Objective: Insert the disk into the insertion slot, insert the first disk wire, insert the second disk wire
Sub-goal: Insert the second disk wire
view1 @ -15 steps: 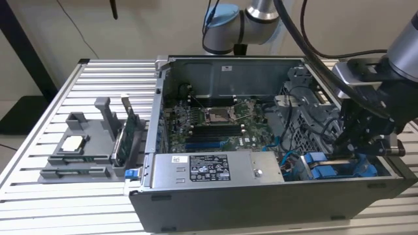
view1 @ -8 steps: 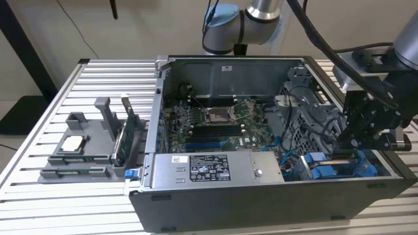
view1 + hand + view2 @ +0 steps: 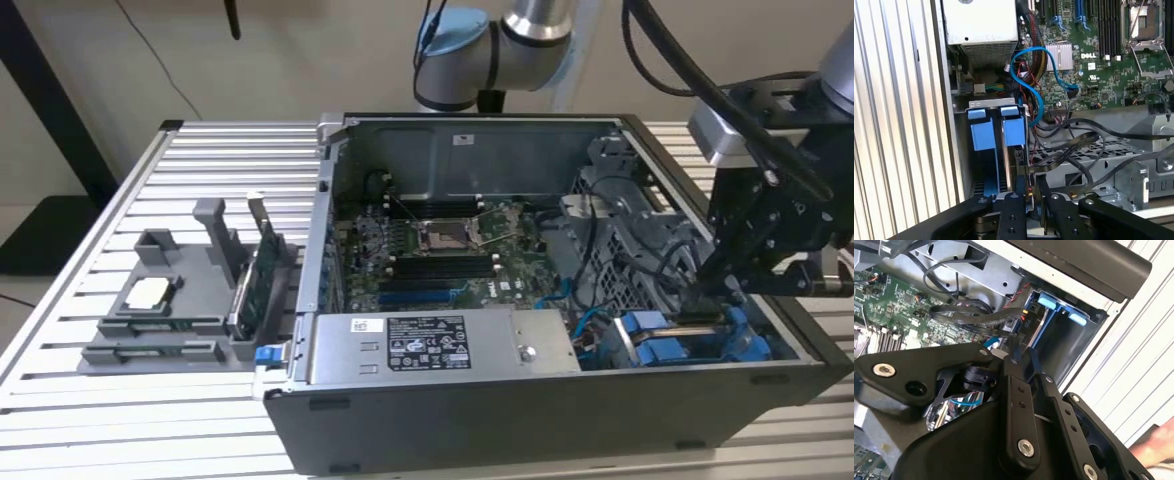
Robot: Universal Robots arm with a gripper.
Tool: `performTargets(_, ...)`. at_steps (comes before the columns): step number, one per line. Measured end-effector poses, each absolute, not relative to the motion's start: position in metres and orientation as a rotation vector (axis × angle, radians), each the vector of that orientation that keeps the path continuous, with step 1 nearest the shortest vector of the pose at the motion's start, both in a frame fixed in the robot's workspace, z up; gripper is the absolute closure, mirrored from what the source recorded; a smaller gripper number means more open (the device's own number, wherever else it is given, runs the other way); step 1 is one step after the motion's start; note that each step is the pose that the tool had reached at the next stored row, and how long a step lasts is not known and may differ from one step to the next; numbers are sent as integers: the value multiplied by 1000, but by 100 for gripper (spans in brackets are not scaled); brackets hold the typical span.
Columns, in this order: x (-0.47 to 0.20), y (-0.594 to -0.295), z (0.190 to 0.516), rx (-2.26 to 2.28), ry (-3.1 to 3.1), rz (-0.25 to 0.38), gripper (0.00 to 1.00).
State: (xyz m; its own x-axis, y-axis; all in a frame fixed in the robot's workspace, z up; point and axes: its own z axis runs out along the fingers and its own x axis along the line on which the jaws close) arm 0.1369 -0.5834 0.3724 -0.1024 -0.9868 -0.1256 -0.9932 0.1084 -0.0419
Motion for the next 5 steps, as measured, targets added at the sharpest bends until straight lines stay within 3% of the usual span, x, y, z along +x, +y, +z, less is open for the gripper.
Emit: performTargets(5, 137, -583, 373, -2019, 2245, 80, 77)
